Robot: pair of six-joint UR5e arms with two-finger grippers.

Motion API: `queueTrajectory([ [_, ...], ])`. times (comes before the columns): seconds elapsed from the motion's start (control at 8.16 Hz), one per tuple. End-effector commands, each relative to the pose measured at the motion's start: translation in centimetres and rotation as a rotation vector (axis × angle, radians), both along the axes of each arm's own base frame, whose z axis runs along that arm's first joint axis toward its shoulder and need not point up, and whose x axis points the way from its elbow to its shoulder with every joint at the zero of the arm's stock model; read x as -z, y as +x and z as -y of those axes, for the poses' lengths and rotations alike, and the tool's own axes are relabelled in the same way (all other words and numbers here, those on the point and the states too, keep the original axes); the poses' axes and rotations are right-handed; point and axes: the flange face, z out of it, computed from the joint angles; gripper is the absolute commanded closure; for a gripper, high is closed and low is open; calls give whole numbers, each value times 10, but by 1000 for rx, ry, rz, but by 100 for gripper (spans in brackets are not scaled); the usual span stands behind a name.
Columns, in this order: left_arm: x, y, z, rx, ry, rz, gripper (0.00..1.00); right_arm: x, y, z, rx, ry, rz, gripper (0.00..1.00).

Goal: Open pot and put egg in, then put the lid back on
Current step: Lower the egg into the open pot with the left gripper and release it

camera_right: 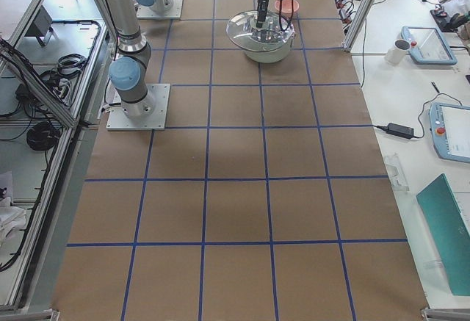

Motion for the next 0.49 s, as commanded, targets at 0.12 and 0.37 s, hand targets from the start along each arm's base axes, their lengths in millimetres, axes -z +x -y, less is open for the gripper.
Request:
queueTrajectory([
  [0.12, 22, -142, -65, -12, 38, -61, 100, -4, -33, -9, -45, 31, -53, 100],
  [0.37, 66, -172, -77, 17, 106, -43, 100, -1, -34, -10, -67, 36, -57, 100],
])
